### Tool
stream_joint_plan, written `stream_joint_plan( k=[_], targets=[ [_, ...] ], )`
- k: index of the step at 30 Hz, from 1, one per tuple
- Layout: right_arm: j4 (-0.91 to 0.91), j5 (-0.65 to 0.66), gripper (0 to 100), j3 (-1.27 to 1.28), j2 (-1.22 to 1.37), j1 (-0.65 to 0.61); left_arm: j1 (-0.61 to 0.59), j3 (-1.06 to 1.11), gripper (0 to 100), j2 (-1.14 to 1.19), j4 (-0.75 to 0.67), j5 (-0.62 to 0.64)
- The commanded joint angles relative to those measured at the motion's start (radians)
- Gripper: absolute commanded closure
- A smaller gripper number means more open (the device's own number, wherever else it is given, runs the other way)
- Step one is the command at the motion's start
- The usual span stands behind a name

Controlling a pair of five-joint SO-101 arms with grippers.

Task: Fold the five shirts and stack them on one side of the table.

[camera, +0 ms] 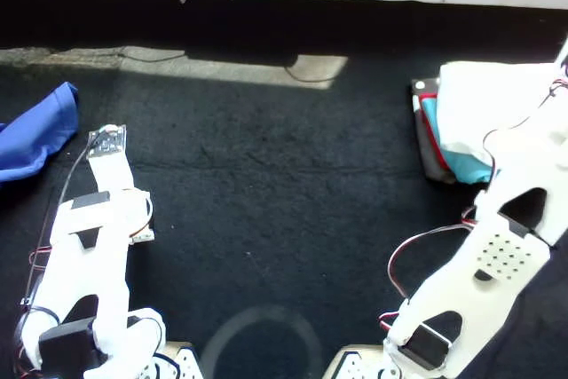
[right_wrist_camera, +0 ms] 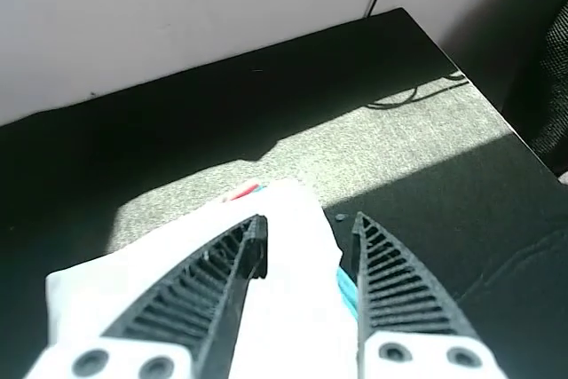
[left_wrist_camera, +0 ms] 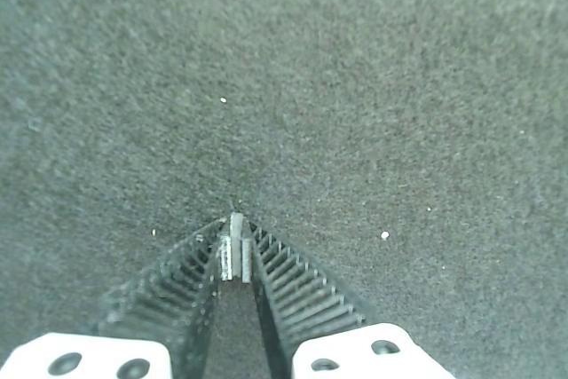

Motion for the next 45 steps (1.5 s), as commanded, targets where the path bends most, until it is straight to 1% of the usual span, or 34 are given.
stream_joint_plan(
  k=[1, 4, 8, 14, 18, 23, 29, 31, 36, 38, 40, 43, 45],
  targets=[
    [0.054, -0.011, 90.2, -0.104, -0.062, -0.038, -0.004, 0.002, 99, -0.013, -0.015, -0.005],
    [0.133, -0.002, 95.2, -0.105, -0.064, -0.062, -0.004, 0.002, 99, -0.013, -0.015, -0.005],
    [0.321, 0.095, 99.3, -0.102, -0.059, -0.12, -0.004, 0.002, 99, -0.013, -0.015, -0.005],
    [0.318, 0.104, 99.3, 0.035, -0.07, -0.136, -0.004, 0.002, 99, -0.013, -0.015, -0.005],
    [0.32, 0.104, 99.3, 0.263, -0.105, -0.13, -0.004, 0.002, 99, -0.013, -0.015, -0.005],
    [0.312, 0.104, 99.3, 0.601, -0.257, -0.147, -0.004, 0.002, 99, -0.013, -0.015, -0.005],
    [0.312, 0.104, 99.3, 0.773, -0.326, -0.193, -0.004, 0.002, 99, -0.013, -0.015, -0.005],
    [0.3, 0.104, 99.3, 0.805, -0.326, -0.188, -0.004, 0.002, 99, -0.013, -0.015, -0.005],
    [0.154, 0.104, 99.3, 0.892, -0.326, -0.151, -0.004, 0.002, 99, -0.013, -0.015, -0.005],
    [0.131, 0.104, 99.3, 0.895, -0.332, -0.139, -0.004, 0.002, 99, -0.013, -0.015, -0.005],
    [0.133, 0.097, 99.3, 0.849, -0.352, -0.131, -0.004, 0.002, 99, -0.015, -0.015, -0.005],
    [0.186, 0.097, 99.3, 0.762, -0.435, -0.136, -0.008, -0.024, 99, -0.036, 0.002, -0.006],
    [0.234, 0.095, 99.3, 0.707, -0.51, -0.162, -0.047, -0.077, 99, -0.087, 0.074, -0.006]
  ],
)
